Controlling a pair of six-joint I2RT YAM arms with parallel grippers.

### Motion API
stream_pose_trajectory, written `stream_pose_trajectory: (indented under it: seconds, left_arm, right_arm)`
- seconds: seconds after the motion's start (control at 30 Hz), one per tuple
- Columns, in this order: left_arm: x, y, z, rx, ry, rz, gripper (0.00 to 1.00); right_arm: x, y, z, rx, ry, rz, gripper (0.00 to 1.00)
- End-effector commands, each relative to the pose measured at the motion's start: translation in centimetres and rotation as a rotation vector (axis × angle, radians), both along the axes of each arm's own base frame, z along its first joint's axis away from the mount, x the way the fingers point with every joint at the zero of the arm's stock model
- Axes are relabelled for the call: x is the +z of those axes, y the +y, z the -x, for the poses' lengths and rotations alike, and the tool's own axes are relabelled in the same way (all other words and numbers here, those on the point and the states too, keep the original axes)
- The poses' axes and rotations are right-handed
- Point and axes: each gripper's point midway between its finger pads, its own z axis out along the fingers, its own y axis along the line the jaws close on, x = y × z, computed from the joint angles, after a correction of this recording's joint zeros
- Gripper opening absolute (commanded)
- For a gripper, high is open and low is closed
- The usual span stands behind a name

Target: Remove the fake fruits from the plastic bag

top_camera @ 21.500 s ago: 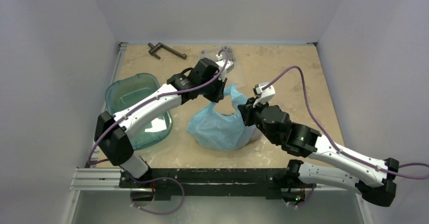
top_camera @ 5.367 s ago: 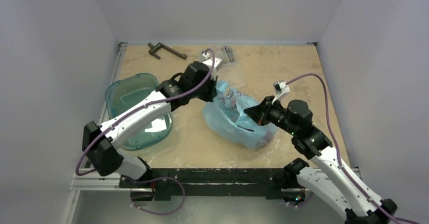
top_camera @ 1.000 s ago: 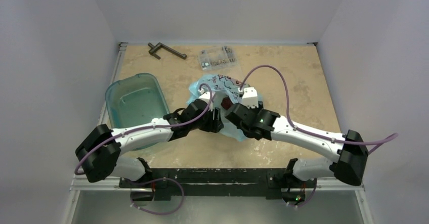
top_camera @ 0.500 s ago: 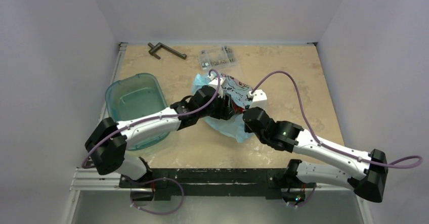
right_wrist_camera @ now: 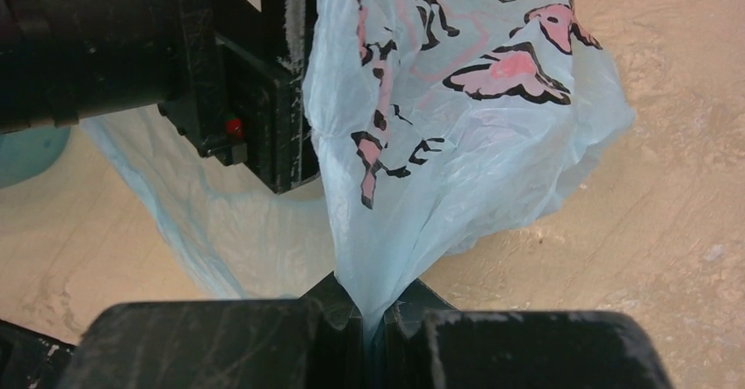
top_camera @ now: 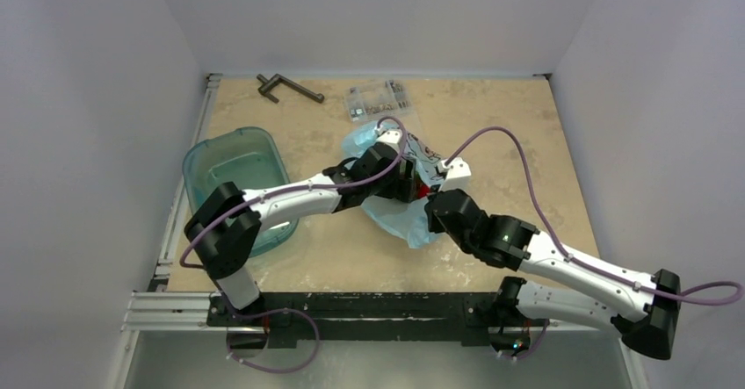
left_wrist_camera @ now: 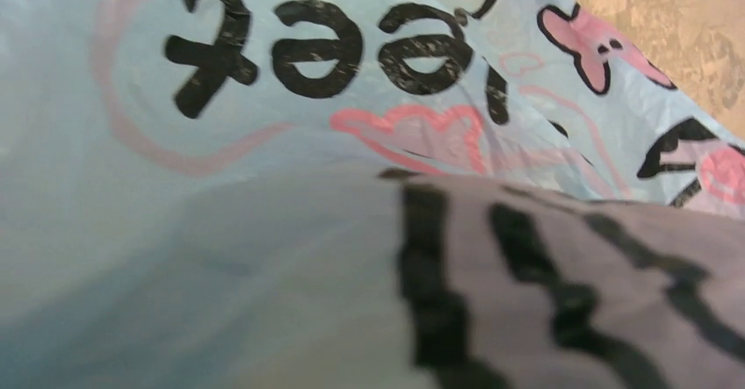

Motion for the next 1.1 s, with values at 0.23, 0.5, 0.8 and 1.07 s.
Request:
stream_pose_trajectory:
  seconds: [0.23,0.5,0.8,1.07]
  left_arm:
    - [-1.4,-2.9,-4.2,0.019,-0.033,-0.04,0.84]
    - [-4.9,-3.3,-4.1,-0.004,0.035,-0.102,0.85]
    - [-5.0,-3.1,-3.1,-0.053,0.06,-0.115,0.45]
    - [1.1,-2.1,-1.6,-0.111,0.007,-0.046,0.11]
  right_arm:
    - [0.4,0.3,0.4,0.038,-0.024,-0.042,0.0]
    - [0.6,-0.1,0.5,0.038,-0.036,-0.051,0.0]
    - [-0.2,-0.2,0.6,0.038,-0.024,-0.035,0.0]
    - [-1.5,-0.3,0.9,0.018,0.004,-0.06,0.0]
